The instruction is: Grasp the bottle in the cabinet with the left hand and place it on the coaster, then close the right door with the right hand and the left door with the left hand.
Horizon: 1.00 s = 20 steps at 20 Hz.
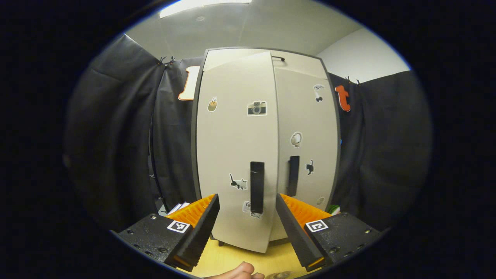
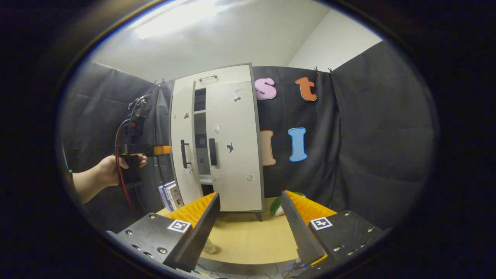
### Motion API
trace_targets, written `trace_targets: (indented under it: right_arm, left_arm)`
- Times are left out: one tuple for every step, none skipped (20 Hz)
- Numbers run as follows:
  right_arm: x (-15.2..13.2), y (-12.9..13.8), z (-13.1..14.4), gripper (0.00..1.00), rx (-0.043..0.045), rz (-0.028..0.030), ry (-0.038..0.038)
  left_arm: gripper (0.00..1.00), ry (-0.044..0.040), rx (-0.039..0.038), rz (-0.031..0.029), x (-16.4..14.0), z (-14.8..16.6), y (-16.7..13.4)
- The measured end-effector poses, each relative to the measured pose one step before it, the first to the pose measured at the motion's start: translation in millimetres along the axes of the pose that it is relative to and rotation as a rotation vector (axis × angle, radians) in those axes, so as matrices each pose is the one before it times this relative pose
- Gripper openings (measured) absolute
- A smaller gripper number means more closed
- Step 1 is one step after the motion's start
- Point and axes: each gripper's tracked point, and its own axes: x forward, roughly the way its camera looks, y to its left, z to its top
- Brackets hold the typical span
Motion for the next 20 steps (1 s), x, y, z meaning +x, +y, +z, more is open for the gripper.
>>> trace_targets:
  right_arm:
    - [0.05,2.83,3.1,0.96,0.00799,0.01064,-0.00628]
    - [-0.36,2.58,3.18,0.96,0.0067,0.00643,-0.00683]
    - [0.96,2.53,3.11,0.96,0.00543,0.00398,-0.00443]
    - [0.13,5.05,3.6,0.96,0.00454,0.00597,-0.00517]
    - [1.16,5.67,4.93,0.96,0.00303,0.00679,-0.00808]
    - [0.78,7.11,5.44,0.96,0.00064,0.01235,-0.0121]
    - [1.99,8.6,5.91,0.96,-0.00567,0.01546,-0.01492]
    - [3.58,6.18,5.73,0.96,-0.0145,0.00935,-0.01701]
    - [2.76,6.31,5.38,0.96,-0.0241,0.00462,-0.01567]
    - [4.16,3.11,0.99,0.96,-0.02522,-0.00665,-0.00265]
    - [3.41,3.09,-0.74,0.96,-0.0225,-0.01205,0.00892]
    - [2.33,5.0,-1.0,0.92,-0.01853,-0.01057,0.00587]
    - [5.62,8.25,0.48,0.92,-0.00618,-0.00007,0.00251]
    - [4.55,9.75,-0.81,0.92,0.00796,0.00427,0.00699]
    - [4.17,9.41,-0.65,0.96,0.01693,0.00263,0.01134]
    - [1.46,7.55,-0.64,0.96,0.01543,0.00372,0.00523]
    - [3.01,9.1,1.52,0.92,0.01018,0.0099,0.00133]
    - [2.28,10.59,0.55,0.92,0.00617,0.0133,0.00295]
    - [1.54,8.8,-1.45,0.96,0.00006,0.0138,0.00546]
    - [-0.31,7.28,-0.6,0.92,-0.0061,0.0124,-0.00181]
  left_arm:
    - [0.93,-0.00296,-0.00038,0.00397,-12.07,0.31,-2.65]
    - [0.93,-0.00533,0.00287,0.01094,-11.19,2.08,-0.59]
    - [0.93,-0.00753,0.00063,0.00684,-11.36,2.55,-0.56]
    - [0.92,-0.00554,0.00116,-0.01713,-9.52,3.86,-4.52]
    - [0.93,-0.0039,0.00046,-0.0185,-7.94,2.51,-5.14]
    - [0.93,0.00064,-0.00266,-0.0192,-7.64,2.29,-3.04]
    - [0.93,0.00166,-0.00671,-0.01656,-6.27,0.53,-1.91]
    - [0.93,-0.00394,-0.00695,-0.01984,-5.56,1.35,-1.68]
    - [0.93,-0.00999,-0.00552,-0.02226,-3.4,2.67,-1.89]
    - [0.92,-0.0064,0.00596,-0.01965,-3.5,2.06,-1.19]
    - [0.93,-0.00086,0.01253,-0.01149,-3.12,-1.34,1.58]
    - [0.93,-0.01191,0.01623,-0.01593,-2.18,1.18,0.94]
    - [0.93,-0.01016,0.01658,-0.01521,-1.94,1.78,1.92]
    - [0.92,-0.00026,0.01138,-0.00012,-3.39,-0.93,4.36]
    - [0.93,0.00916,0.00088,0.00228,-4.82,-4.46,5.73]
    - [0.93,-0.00153,-0.00963,-0.01432,-3.45,-1.48,2.08]
    - [0.93,-0.00156,-0.01101,-0.01854,-1.24,-0.05,-0.76]
    - [0.93,-0.00482,-0.01194,-0.00623,-1.77,-0.74,3.3]
    - [0.93,0.00586,-0.00739,-0.00702,-2.39,-3.65,4.4]
    - [0.93,0.00404,-0.00358,-0.0057,-1.75,-3.63,2.5]
